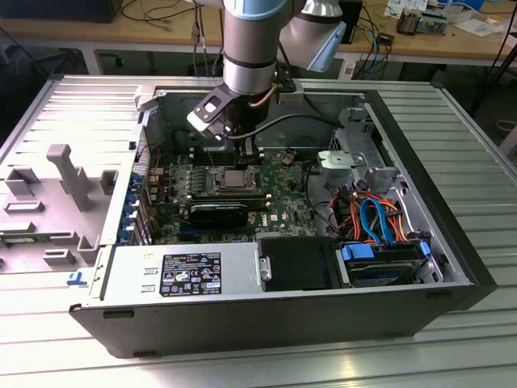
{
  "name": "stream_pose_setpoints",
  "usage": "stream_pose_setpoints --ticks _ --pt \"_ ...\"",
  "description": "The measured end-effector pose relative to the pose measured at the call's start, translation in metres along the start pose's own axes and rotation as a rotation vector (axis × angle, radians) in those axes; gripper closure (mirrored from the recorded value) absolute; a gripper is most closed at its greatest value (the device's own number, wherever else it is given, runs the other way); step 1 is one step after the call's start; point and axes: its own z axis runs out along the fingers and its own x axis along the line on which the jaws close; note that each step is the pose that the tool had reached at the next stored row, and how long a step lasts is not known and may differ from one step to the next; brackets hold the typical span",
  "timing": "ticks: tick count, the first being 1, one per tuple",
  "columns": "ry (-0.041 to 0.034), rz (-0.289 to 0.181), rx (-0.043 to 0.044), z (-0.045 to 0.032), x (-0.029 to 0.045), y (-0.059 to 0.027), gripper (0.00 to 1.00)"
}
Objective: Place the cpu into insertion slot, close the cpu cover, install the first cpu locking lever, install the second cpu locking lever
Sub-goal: 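Close the cpu cover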
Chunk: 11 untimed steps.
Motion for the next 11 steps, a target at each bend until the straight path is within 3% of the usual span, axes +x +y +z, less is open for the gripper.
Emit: stream_pose_setpoints --ticks 7,11 --pt "0.0001 0.000 0.0000 0.0165 0.0013 -0.0177 0.89" --pt "0.0001 0.000 -0.0001 0.0220 0.0019 -0.0242 0.89"
